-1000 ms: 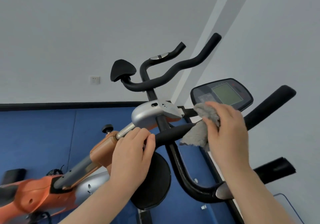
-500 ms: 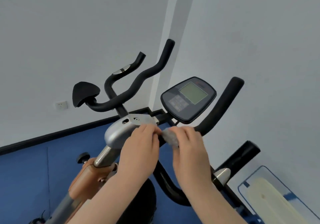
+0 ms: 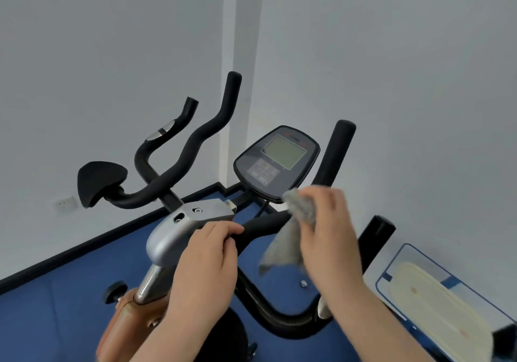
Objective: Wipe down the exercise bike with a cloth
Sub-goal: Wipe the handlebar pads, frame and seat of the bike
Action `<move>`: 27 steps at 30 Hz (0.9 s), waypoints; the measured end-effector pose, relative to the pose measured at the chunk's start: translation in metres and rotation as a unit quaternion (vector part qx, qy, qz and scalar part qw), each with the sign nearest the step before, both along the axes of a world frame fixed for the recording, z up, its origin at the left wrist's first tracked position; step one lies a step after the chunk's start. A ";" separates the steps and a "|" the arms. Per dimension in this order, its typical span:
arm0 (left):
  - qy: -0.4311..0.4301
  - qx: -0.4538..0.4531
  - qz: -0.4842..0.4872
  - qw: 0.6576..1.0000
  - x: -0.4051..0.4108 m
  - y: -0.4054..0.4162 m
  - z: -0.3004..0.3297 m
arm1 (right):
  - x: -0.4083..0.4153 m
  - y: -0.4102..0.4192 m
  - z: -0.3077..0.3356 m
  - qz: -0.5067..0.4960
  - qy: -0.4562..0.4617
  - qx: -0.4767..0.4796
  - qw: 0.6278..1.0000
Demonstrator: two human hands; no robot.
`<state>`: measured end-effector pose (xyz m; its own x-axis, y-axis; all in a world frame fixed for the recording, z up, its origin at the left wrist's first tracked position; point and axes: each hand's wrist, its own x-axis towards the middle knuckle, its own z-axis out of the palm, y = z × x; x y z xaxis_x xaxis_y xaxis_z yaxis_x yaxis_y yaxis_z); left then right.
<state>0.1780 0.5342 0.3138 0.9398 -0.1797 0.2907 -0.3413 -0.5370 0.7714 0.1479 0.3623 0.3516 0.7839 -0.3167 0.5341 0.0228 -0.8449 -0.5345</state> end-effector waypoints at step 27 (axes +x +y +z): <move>-0.044 0.051 0.093 0.993 -0.020 -0.013 0.007 | -0.004 0.005 -0.004 0.166 0.097 -0.115 0.975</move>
<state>0.1580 0.5207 0.3205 0.9315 -0.0371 0.3617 -0.2914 -0.6713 0.6815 0.1444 0.3674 0.3480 0.9165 0.0814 0.3917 0.2317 -0.9062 -0.3536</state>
